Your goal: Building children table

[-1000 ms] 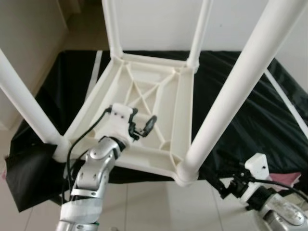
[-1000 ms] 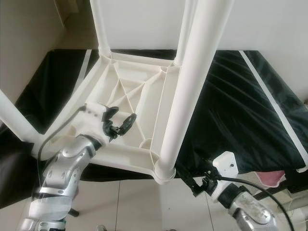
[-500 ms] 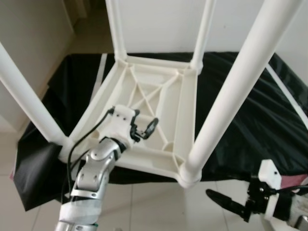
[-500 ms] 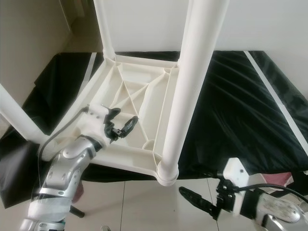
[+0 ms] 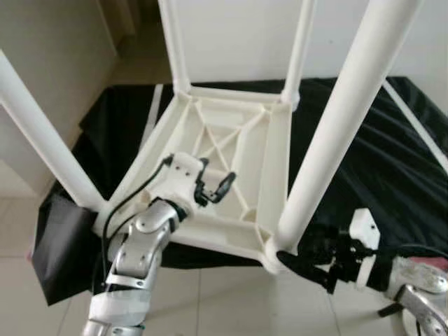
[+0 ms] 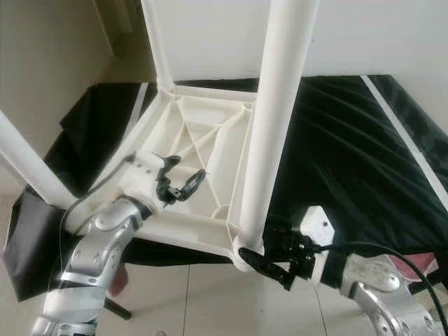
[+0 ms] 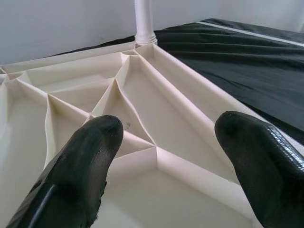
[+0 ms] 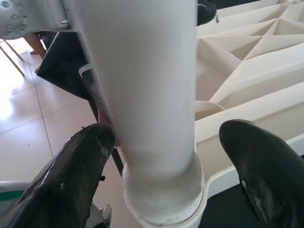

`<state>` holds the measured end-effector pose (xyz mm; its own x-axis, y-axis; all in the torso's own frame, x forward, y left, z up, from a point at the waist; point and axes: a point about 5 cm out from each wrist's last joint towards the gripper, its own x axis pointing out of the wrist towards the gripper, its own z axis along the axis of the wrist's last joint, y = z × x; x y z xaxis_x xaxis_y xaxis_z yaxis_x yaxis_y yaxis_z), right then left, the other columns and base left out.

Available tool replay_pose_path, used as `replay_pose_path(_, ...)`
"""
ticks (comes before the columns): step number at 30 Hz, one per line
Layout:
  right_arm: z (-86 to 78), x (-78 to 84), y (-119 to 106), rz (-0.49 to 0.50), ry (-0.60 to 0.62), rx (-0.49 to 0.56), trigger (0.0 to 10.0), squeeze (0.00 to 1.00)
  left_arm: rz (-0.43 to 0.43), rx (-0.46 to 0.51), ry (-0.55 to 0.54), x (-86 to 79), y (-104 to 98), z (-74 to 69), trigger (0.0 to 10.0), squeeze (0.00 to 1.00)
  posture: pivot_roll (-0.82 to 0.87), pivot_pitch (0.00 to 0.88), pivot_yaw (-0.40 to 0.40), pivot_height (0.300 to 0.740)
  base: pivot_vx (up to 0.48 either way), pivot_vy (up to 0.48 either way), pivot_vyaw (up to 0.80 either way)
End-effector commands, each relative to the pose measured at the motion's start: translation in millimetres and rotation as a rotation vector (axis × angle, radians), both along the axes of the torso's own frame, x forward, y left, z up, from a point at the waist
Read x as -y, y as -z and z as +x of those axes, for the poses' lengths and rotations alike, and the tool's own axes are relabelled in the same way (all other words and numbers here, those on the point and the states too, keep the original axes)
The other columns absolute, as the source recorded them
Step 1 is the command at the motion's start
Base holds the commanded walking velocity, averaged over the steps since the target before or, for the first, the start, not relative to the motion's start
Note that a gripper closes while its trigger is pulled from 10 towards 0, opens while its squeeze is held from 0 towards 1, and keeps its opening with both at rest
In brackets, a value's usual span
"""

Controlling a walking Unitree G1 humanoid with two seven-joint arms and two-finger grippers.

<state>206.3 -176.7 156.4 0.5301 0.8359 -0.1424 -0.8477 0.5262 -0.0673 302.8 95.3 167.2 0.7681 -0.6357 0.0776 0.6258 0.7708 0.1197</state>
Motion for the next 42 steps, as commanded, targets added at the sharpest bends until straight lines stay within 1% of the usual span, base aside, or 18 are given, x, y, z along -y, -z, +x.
replay_pose_path(1,4.2,0.9,2,-0.005,0.012,0.000,10.0,0.00,0.017,0.006,0.009,0.5,2,-2.4,10.0,0.00,-0.01,0.021,0.064,0.740,0.000,0.000,0.00)
replay_pose_path(3,17.5,4.0,2,-0.011,0.034,0.010,10.0,0.00,0.018,0.008,0.014,0.7,1,-2.9,10.0,0.00,0.00,0.017,0.076,0.740,0.000,0.000,0.00)
replay_pose_path(9,30.3,7.7,4,-0.035,0.035,0.015,10.0,0.00,0.015,0.013,0.022,2.3,-1,-2.8,10.0,0.00,0.00,0.017,0.084,0.740,0.000,0.000,0.00)
replay_pose_path(11,34.2,10.4,6,-0.043,0.045,0.015,10.0,0.00,0.016,0.012,0.026,3.9,-1,-2.9,10.0,0.00,-0.01,0.022,0.089,0.740,0.000,0.000,0.00)
replay_pose_path(12,41.3,13.9,7,-0.046,0.067,0.021,10.0,0.00,0.021,0.011,0.035,5.5,0,-3.8,10.0,0.00,-0.01,0.027,0.091,0.740,0.000,0.000,0.00)
replay_pose_path(13,41.3,13.9,7,-0.046,0.067,0.021,10.0,0.00,0.021,0.011,0.035,5.5,0,-3.8,10.0,0.00,-0.01,0.027,0.091,0.740,0.000,0.000,0.00)
replay_pose_path(14,47.6,16.7,8,-0.041,0.087,0.026,10.0,0.00,0.036,0.013,0.042,7.3,1,-5.3,10.0,0.00,0.00,0.034,0.090,0.740,0.000,0.000,0.00)
replay_pose_path(15,47.6,16.7,8,-0.041,0.087,0.026,10.0,0.00,0.036,0.013,0.042,7.3,1,-5.3,10.0,0.00,0.00,0.034,0.090,0.740,0.000,0.000,0.00)
replay_pose_path(17,55.1,24.7,9,-0.043,0.131,0.031,10.0,0.00,0.051,0.016,0.051,11.4,3,-9.3,10.0,0.00,0.02,0.046,0.084,0.740,0.000,0.000,0.00)
replay_pose_path(18,55.1,24.7,9,-0.043,0.131,0.031,10.0,0.00,0.051,0.016,0.051,11.4,3,-9.3,10.0,0.00,0.02,0.046,0.084,0.740,0.000,0.000,0.00)
replay_pose_path(19,58.9,29.1,10,-0.044,0.165,0.036,10.0,0.00,0.054,0.016,0.050,10.7,4,-11.3,10.0,0.00,0.02,0.049,0.081,0.740,0.000,0.000,0.00)
replay_pose_path(20,58.9,29.1,10,-0.044,0.165,0.036,10.0,0.00,0.054,0.016,0.050,10.7,4,-11.3,10.0,0.00,0.02,0.049,0.081,0.740,0.000,0.000,0.00)
replay_pose_path(23,63.7,38.0,11,-0.049,0.215,0.059,10.0,0.00,0.054,0.015,0.050,11.3,5,-14.5,10.0,0.00,0.03,0.057,0.076,0.740,0.000,0.000,0.00)
replay_pose_path(26,70.2,50.4,11,-0.035,0.316,0.087,10.0,0.00,0.071,0.020,0.051,12.1,6,-18.3,10.0,0.00,0.04,0.076,0.068,0.740,0.000,0.000,0.00)
replay_pose_path(28,71.4,52.5,12,-0.053,0.324,0.097,10.0,0.00,0.073,0.020,0.054,13.3,7,-20.1,10.0,0.00,0.05,0.088,0.067,0.740,0.000,0.000,0.00)
replay_pose_path(32,69.3,43.3,13,-0.037,0.321,0.115,10.0,0.00,0.066,0.014,0.075,10.0,7,-25.9,10.0,0.00,0.05,0.105,0.038,0.740,0.000,0.000,0.00)
replay_pose_path(37,66.8,40.7,11,-0.032,0.318,0.126,10.0,0.00,0.051,-0.005,0.105,9.3,7,-26.3,10.0,0.00,0.04,0.106,0.015,0.740,0.000,0.000,0.00)
replay_pose_path(42,67.5,36.6,8,-0.026,0.286,0.145,10.0,0.00,0.037,-0.008,0.192,18.3,7,-29.6,10.0,0.00,0.01,0.092,-0.010,0.740,0.000,0.000,0.00)
